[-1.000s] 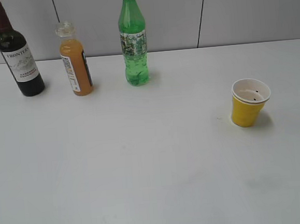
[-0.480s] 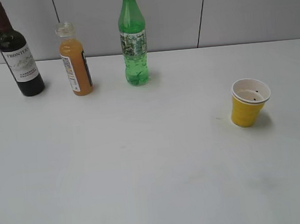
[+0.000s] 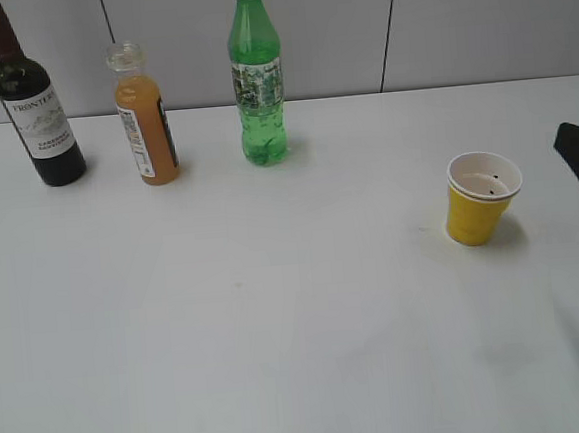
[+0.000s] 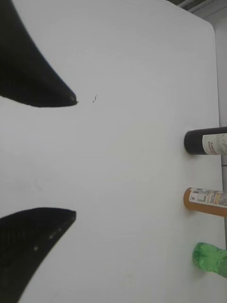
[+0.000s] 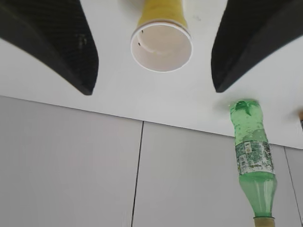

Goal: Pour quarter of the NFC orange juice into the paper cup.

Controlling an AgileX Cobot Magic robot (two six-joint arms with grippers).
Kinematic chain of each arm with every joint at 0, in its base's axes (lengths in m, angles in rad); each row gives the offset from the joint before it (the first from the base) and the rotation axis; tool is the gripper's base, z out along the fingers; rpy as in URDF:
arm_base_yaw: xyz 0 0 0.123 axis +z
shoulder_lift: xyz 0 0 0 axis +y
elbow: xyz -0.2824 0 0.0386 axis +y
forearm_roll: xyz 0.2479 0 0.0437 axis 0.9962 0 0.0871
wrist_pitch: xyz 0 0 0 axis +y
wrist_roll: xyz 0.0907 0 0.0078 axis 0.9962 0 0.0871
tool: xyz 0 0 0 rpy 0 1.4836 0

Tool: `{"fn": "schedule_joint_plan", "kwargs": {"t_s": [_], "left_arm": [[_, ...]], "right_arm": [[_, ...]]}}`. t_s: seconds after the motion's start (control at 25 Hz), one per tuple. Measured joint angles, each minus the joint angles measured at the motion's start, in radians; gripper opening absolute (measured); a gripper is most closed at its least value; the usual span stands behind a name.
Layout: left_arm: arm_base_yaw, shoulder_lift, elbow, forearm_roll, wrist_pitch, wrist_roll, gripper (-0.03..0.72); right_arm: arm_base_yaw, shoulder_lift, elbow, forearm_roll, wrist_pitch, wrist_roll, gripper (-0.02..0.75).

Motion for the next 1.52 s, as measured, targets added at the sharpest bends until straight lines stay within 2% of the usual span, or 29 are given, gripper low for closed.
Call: {"fn": "schedule_joint_plan", "kwargs": {"t_s": [0.12,0.32,0.56,0.76,1.04,1.52], "left_arm": [[0.000,0.000,0.000,0.000,0.000,0.000,0.486],[0.000,0.000,0.000,0.000,0.000,0.000,0.486],[0.000,0.000,0.000,0.000,0.000,0.000,0.486],[0.000,0.000,0.000,0.000,0.000,0.000,0.486],[0.000,0.000,0.000,0.000,0.000,0.000,0.486],[0.000,0.000,0.000,0.000,0.000,0.000,0.486]], "right_arm": [[0.000,0.115,-0.001,-0.005,-0.102,0.003,0.590],[0.000,0.280,0.000,-0.008,-0.177,0.005,0.590],[0.000,0.417,0.000,-0.009,-0.370,0.005,0.605],[0.000,0.499,0.000,0.002,-0.410,0.005,0.632],[0.000,0.627,0.000,0.047,-0.413,0.005,0.633],[0.000,0.788,-0.058,0.045,-0.415,0.006,0.633]]}}
